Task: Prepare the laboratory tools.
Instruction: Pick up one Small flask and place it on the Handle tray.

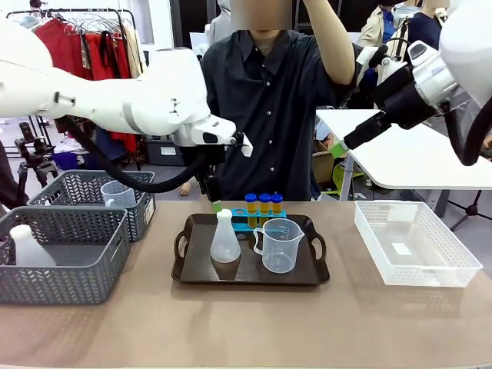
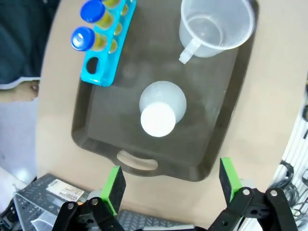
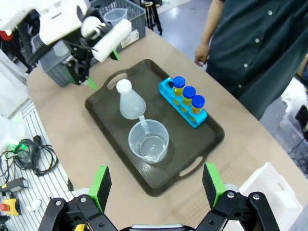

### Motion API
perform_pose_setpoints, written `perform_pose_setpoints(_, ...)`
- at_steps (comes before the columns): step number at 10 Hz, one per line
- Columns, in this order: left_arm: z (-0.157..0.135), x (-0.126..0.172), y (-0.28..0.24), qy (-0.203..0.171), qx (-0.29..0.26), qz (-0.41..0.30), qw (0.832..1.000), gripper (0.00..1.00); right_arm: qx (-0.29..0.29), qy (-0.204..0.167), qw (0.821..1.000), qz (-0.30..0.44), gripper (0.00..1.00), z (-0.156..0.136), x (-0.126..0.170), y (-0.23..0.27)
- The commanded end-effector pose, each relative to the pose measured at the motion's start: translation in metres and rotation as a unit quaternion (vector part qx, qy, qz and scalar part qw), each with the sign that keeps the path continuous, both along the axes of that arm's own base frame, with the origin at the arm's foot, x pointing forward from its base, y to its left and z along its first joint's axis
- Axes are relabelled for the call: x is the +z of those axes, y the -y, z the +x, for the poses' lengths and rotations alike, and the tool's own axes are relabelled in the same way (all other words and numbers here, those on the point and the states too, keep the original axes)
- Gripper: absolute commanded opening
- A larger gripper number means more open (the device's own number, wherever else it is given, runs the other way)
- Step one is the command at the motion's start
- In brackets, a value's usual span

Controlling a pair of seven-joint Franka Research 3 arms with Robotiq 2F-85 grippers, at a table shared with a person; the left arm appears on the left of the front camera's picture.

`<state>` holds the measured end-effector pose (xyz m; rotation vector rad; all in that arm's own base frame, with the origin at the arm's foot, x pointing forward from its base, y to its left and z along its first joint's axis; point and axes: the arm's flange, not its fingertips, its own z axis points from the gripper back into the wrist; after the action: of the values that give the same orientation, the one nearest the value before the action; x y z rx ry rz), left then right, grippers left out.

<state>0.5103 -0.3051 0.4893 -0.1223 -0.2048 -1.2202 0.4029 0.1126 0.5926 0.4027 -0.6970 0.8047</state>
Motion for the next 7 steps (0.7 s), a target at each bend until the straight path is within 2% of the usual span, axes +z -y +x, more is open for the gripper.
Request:
perform_pose_setpoints(1, -0.017, 0.003, -0.036, 0.013, -0.020, -0.059, 0.998, 1.00, 0.002, -0.001, 1.000, 0.005, 1.00, 0.000, 0.001, 0.000)
perform_pose_setpoints(3, -0.019, 0.018, -0.060, 0.042, -0.014, -0.081, 0.996, 1.00, 0.002, -0.001, 1.000, 0.005, 1.00, 0.000, 0.001, 0.000)
perform_pose_setpoints(7, -0.012, 0.046, -0.097, 0.071, -0.029, -0.142, 0.987, 1.00, 0.002, -0.001, 1.000, 0.005, 1.00, 0.000, 0.001, 0.000)
